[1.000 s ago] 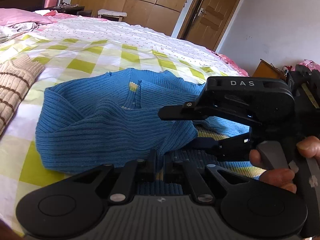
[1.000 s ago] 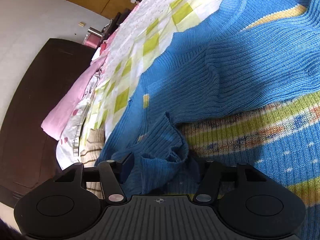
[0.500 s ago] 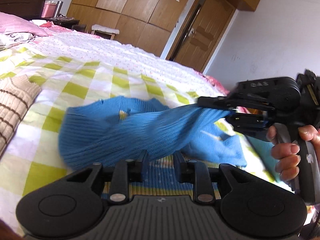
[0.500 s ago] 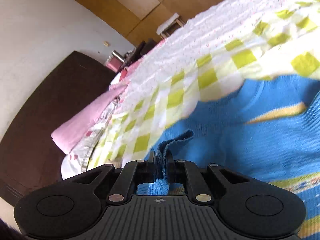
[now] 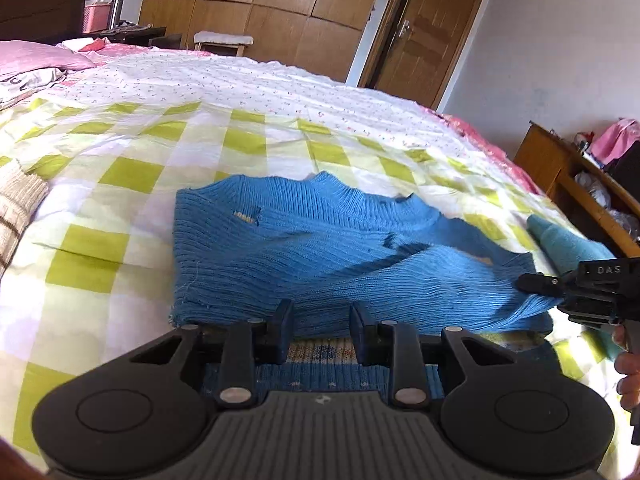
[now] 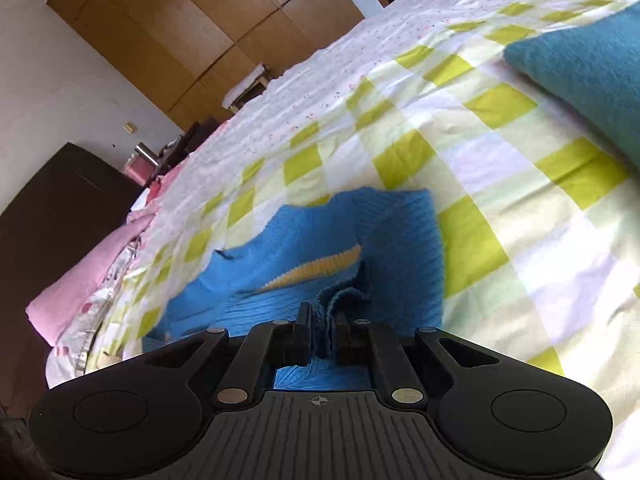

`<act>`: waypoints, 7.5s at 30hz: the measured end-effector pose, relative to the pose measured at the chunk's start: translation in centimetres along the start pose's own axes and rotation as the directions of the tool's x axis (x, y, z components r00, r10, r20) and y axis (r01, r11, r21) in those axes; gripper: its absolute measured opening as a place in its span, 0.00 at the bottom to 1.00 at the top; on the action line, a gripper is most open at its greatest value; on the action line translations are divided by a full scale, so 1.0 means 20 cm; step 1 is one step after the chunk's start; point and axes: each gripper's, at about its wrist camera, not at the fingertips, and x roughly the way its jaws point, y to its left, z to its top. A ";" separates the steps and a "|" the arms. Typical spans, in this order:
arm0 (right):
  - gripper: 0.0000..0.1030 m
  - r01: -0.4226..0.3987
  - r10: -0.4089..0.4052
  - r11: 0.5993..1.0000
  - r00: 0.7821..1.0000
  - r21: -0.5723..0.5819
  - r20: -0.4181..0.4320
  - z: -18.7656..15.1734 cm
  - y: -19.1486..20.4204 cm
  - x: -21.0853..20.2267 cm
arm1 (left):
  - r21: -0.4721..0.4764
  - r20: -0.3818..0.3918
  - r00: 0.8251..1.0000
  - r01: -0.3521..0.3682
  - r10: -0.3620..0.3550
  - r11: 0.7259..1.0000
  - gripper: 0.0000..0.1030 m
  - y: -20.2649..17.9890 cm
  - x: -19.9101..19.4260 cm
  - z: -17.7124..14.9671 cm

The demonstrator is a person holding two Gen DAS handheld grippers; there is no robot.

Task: Fold small clothes

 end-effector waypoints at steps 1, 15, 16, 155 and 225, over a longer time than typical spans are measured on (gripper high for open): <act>0.10 -0.010 0.010 1.000 1.000 -0.008 -0.008 -0.01 -0.03 -0.01 | 0.010 -0.015 1.000 -0.010 0.010 1.000 0.34 -0.01 0.02 0.00; 0.14 -0.054 0.048 0.995 0.996 -0.079 -0.076 0.03 -0.04 0.01 | 0.070 -0.008 0.996 -0.087 0.088 0.994 0.34 -0.05 0.04 0.12; 0.14 -0.043 0.036 0.996 0.996 -0.079 -0.085 0.03 -0.03 0.02 | 0.060 -0.003 0.997 -0.082 0.082 0.995 0.34 -0.05 0.04 0.13; 0.38 0.097 -0.218 0.919 0.933 -0.382 -0.287 -0.77 -0.02 -0.78 | 0.047 -0.239 0.965 -0.102 0.110 0.994 0.39 0.13 -0.73 -0.60; 0.13 -0.112 0.107 0.979 0.994 0.173 0.039 0.25 -0.09 0.08 | -0.505 0.083 0.986 0.167 -0.145 0.847 0.13 0.48 0.18 0.30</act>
